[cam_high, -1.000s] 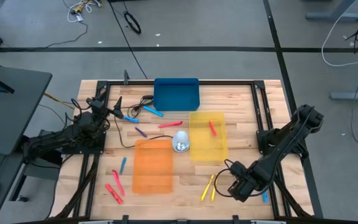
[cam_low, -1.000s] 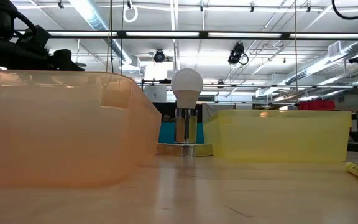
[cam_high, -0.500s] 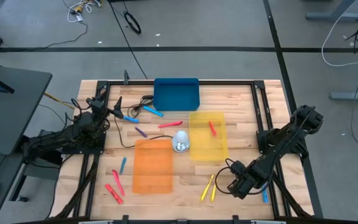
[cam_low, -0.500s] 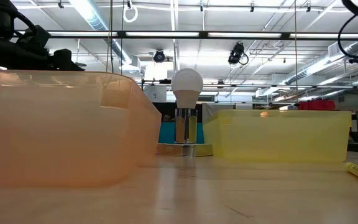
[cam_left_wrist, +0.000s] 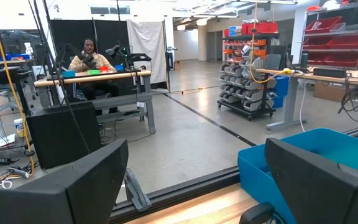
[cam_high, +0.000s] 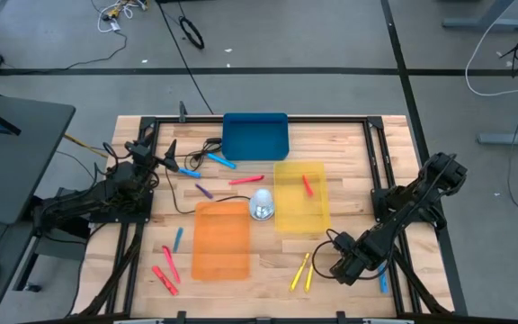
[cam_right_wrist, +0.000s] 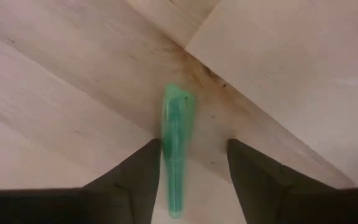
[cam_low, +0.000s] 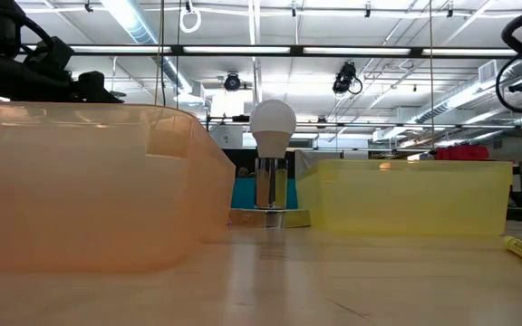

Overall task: Pick & Place Markers
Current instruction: Put the small green pen into the yellow bin

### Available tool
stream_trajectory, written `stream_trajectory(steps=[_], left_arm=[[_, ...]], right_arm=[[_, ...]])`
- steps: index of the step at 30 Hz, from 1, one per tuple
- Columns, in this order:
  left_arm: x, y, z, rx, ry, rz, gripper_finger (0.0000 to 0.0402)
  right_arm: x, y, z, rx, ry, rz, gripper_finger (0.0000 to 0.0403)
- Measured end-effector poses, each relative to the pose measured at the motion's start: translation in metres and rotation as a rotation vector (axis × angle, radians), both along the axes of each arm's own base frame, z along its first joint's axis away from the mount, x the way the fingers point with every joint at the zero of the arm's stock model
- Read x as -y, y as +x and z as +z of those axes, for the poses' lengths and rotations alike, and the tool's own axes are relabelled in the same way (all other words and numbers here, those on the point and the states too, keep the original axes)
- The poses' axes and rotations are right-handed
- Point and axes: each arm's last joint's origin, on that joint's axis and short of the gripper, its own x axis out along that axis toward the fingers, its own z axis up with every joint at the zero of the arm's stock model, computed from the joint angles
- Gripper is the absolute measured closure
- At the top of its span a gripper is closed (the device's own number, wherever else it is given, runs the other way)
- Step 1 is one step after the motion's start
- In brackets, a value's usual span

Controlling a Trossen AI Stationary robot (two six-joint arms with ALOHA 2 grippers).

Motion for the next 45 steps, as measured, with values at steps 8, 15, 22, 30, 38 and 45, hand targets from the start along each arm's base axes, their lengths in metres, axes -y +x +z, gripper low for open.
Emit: stream_trajectory(steps=[8,15,22,30,38,45], left_arm=[[0.0,0.0,0.0,0.0,0.0,0.0,0.0019],[0.0,0.0,0.0,0.0,0.0,0.0,0.0019],[0.0,0.0,0.0,0.0,0.0,0.0,0.0019],[0.0,0.0,0.0,0.0,0.0,0.0,0.0019],[0.0,0.0,0.0,0.0,0.0,0.0,0.0019],[0.0,0.0,0.0,0.0,0.0,0.0,0.0019]], right_arm=[[0.001,-0.001,-0.001,-0.008,-0.013,-0.01,0.0294],[0.0,0.0,-0.001,-0.004,-0.004,-0.022,0.0366],[0.0,0.0,-0.001,0.001,-0.002,-0.03,0.0376],[-0.004,0.005,0.013,0.022,0.017,-0.07,0.0377],[-0.015,0.019,0.041,0.005,0.099,-0.104,0.0379],[-0.018,0.025,0.06,-0.003,0.092,-0.136,0.0379]])
